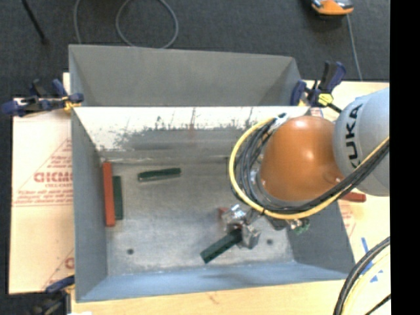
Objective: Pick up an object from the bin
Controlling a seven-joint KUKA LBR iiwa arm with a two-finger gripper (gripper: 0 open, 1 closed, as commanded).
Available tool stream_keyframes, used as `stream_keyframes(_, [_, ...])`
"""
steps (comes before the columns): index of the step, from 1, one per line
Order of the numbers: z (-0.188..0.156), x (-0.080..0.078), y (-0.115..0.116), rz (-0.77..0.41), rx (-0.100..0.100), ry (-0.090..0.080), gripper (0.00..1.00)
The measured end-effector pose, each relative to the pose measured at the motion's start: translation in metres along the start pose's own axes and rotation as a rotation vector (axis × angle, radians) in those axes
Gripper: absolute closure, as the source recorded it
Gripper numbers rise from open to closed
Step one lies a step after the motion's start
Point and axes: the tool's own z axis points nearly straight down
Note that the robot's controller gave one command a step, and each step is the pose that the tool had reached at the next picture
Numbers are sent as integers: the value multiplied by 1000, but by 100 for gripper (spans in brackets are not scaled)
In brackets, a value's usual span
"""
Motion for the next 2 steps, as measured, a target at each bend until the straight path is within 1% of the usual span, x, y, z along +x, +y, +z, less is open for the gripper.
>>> stream_keyframes(1, [-32,-23,-17,12,-2,0,100])
stream_keyframes(2, [-30,-22,-16,13,-6,3,0])
